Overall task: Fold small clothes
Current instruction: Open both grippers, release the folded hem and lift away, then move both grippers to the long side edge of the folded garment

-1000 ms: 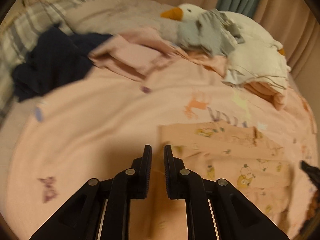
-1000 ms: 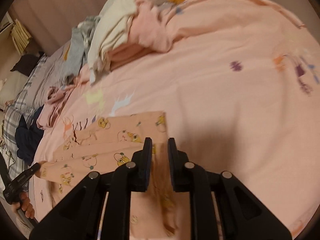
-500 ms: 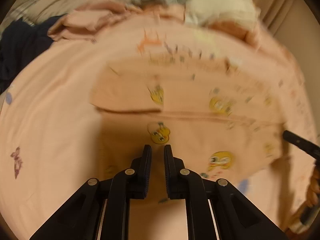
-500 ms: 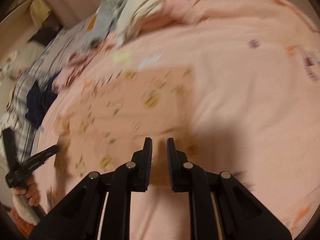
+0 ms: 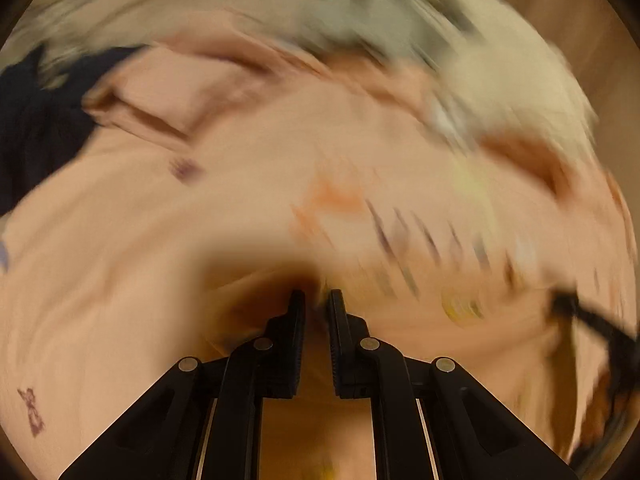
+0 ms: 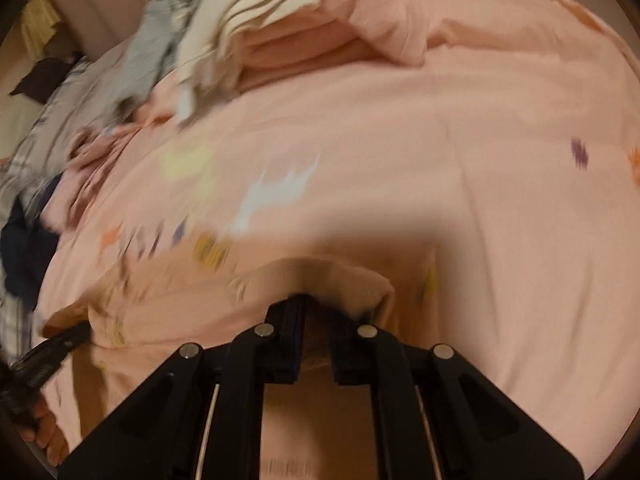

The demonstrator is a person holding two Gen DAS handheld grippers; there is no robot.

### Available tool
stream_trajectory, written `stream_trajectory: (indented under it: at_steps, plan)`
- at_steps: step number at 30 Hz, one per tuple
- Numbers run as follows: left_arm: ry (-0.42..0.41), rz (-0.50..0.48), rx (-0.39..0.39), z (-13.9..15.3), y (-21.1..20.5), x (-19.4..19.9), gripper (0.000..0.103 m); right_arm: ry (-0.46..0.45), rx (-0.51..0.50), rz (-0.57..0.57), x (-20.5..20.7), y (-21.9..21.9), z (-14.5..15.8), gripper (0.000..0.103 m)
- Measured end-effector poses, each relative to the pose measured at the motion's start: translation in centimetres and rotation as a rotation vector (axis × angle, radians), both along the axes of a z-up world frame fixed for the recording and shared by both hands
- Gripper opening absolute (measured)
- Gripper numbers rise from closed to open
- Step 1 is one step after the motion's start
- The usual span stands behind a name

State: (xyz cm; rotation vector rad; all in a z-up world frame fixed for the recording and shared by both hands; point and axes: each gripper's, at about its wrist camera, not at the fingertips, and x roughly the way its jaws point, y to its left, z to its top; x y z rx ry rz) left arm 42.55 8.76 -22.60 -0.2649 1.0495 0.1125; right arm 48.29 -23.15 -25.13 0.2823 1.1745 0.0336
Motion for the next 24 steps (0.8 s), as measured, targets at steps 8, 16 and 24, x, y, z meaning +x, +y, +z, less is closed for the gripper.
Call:
stream_trajectory:
  at_steps: [8, 16, 24]
  plan:
    - [-0.074, 0.065, -0.101, 3.5, 4.0, -3.3, 0.009, -0.106, 0.015, -0.014, -2.5, -3.8, 5.4, 0.016]
    - [0.056, -0.163, -0.130, -1.4, 0.3, -7.5, 0.009, 0.003, 0.094, 0.185, -10.4, -2.5, 2.5, 0.021]
    - [0.095, -0.089, -0.142, 1.4, -0.3, -7.9, 0.009, 0.047, 0.196, 0.082, -11.8, -3.0, 3.8, 0.033]
